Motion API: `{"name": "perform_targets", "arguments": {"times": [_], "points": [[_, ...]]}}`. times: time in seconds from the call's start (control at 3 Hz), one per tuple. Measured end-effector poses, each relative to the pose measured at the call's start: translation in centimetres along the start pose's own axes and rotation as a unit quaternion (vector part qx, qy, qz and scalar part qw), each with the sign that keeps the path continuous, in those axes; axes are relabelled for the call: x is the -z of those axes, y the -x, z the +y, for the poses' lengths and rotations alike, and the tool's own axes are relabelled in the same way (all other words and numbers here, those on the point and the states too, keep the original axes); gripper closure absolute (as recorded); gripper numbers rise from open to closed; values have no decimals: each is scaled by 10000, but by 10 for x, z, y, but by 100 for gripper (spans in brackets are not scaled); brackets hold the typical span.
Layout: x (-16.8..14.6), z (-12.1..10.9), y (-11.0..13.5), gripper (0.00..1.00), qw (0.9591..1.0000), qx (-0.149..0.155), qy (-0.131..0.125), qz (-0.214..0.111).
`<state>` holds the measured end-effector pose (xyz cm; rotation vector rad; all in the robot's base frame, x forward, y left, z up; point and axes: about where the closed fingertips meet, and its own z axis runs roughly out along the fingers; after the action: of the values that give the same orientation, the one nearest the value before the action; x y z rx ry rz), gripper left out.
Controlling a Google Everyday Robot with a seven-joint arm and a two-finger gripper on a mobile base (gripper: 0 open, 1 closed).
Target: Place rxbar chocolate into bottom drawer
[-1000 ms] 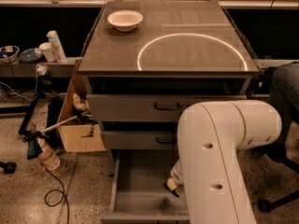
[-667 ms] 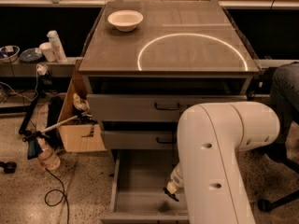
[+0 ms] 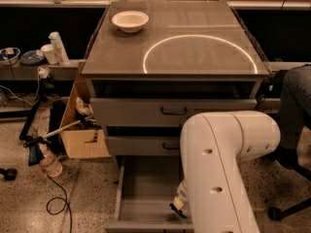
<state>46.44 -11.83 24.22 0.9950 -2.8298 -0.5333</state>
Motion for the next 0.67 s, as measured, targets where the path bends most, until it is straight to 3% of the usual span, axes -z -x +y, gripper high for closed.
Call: {"name": "perform_targets", "arguments": {"times": [0.67], "points": [[0, 0, 0, 58, 10000, 0, 0, 1]]}}
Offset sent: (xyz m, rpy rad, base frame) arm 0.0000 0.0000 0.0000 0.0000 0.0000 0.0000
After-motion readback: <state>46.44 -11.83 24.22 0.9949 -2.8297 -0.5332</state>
